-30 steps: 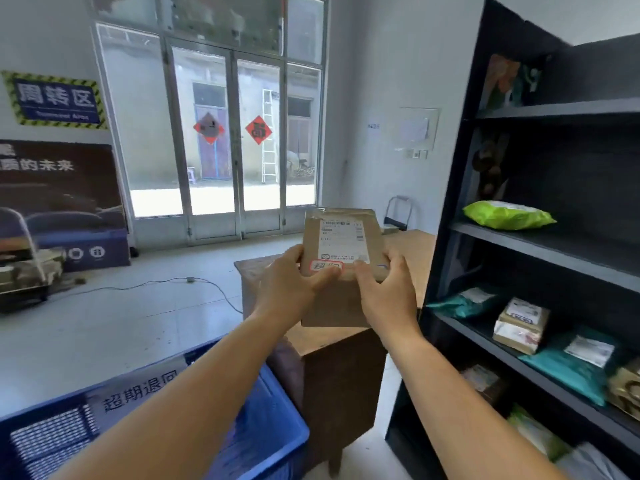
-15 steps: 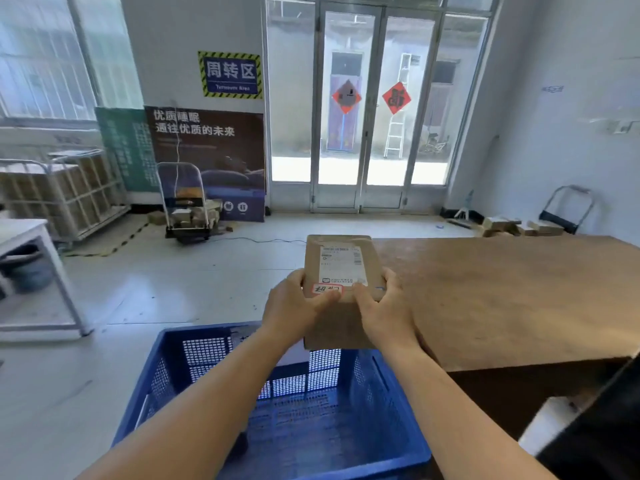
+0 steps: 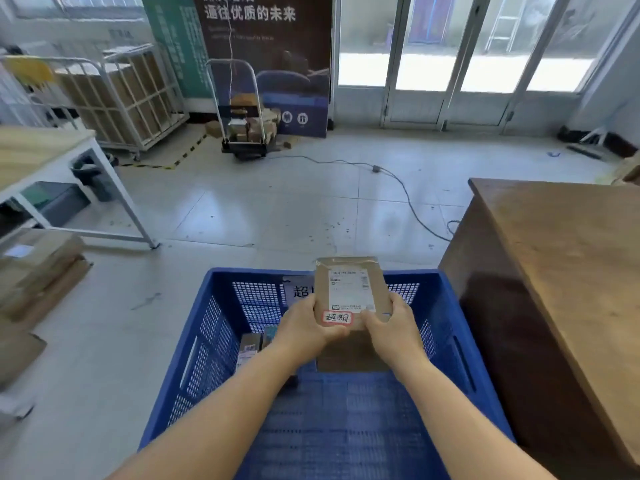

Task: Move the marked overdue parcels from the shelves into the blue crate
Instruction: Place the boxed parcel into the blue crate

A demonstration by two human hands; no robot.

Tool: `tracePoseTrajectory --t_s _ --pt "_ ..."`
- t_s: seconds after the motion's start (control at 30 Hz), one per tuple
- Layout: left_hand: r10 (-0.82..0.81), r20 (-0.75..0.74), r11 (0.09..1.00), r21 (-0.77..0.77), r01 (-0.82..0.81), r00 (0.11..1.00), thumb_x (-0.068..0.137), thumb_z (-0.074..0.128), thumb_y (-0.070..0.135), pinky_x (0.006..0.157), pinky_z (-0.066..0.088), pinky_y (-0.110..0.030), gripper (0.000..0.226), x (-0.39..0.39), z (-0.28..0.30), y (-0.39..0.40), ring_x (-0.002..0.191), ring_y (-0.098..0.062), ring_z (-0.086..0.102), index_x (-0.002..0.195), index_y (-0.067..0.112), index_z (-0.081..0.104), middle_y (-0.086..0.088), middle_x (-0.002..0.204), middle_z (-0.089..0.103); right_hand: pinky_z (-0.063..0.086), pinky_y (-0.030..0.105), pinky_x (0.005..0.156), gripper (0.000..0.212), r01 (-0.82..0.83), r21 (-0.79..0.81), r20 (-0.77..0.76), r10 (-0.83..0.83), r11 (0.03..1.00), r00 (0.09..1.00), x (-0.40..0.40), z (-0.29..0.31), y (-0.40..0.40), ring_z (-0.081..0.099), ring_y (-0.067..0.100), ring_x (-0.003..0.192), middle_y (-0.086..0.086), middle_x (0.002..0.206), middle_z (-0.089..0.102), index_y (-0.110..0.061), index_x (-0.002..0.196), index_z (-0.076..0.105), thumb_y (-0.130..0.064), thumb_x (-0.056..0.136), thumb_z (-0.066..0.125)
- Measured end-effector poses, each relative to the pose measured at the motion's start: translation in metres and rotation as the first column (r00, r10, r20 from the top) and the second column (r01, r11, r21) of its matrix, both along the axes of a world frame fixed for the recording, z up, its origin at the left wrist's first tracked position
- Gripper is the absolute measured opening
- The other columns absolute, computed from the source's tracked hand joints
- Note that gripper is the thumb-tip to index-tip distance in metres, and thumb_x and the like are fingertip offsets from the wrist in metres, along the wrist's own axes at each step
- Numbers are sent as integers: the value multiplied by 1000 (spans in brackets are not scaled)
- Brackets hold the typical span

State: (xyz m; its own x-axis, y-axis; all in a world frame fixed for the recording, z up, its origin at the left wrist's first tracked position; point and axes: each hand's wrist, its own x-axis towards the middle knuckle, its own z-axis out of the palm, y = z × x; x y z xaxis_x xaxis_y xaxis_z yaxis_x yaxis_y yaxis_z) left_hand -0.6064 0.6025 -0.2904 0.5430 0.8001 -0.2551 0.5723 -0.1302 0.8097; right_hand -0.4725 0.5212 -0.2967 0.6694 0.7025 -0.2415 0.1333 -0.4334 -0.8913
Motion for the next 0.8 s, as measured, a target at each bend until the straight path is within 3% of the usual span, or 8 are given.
tracePoseTrajectory --t_s 0.07,0.23,0.37,0.47,0.57,0.67,0.8 --pt "34 -36 999 -38 -35 999 67 82 36 83 54 -26 56 -4 -29 15 93 -2 61 116 29 57 15 106 66 42 27 77 45 -15 -63 -26 14 998 1000 -4 -26 18 53 14 97 -3 119 48 -26 130 45 -19 88 60" --pt "58 -84 988 -138 -69 995 66 83 32 83 55 -30 54 -11 -103 52 93 -4 62 112 28 55 12 108 65 39 26 76 43 -36 -161 -117 17 986 993 -12 -90 56 49 14 94 -4 115 46 -33 121 43 -13 86 59" --pt "9 -134 985 -168 -32 991 70 82 28 67 45 -11 50 -9 -165 79 85 4 57 110 27 52 16 105 61 46 29 76 45 -1 -220 -170 -38 975 985 -15 -151 83 54 16 98 -4 115 48 -33 119 47 -11 83 61" --pt "-5 -163 988 -155 -21 987 70 81 29 77 49 -20 53 -7 -215 99 93 -3 58 113 25 51 13 111 60 44 23 61 40 3 -255 -204 -57 967 977 -14 -200 102 53 12 94 -8 107 48 -39 104 40 -11 84 60" --pt "-61 -220 982 -189 19 974 72 80 29 83 48 -23 52 -7 -270 114 96 -3 55 113 22 49 17 113 54 40 19 56 37 6 -320 -208 -77 947 975 -14 -258 114 52 4 82 -10 100 51 -35 100 37 -8 86 58" --pt "-107 -269 975 -216 48 957 68 80 33 84 55 -33 47 -5 -328 122 92 -7 62 107 31 54 10 108 63 48 28 58 23 46 -410 -189 -134 911 973 -14 -320 121 60 15 87 -1 109 62 -27 98 49 -13 82 59" --pt "-126 -320 972 -228 53 939 73 78 28 90 51 -29 49 -3 -394 132 99 -11 60 116 25 55 6 114 60 50 33 70 23 48 -496 -189 -161 867 969 -15 -395 128 60 20 88 2 109 61 -29 96 48 -20 82 63"
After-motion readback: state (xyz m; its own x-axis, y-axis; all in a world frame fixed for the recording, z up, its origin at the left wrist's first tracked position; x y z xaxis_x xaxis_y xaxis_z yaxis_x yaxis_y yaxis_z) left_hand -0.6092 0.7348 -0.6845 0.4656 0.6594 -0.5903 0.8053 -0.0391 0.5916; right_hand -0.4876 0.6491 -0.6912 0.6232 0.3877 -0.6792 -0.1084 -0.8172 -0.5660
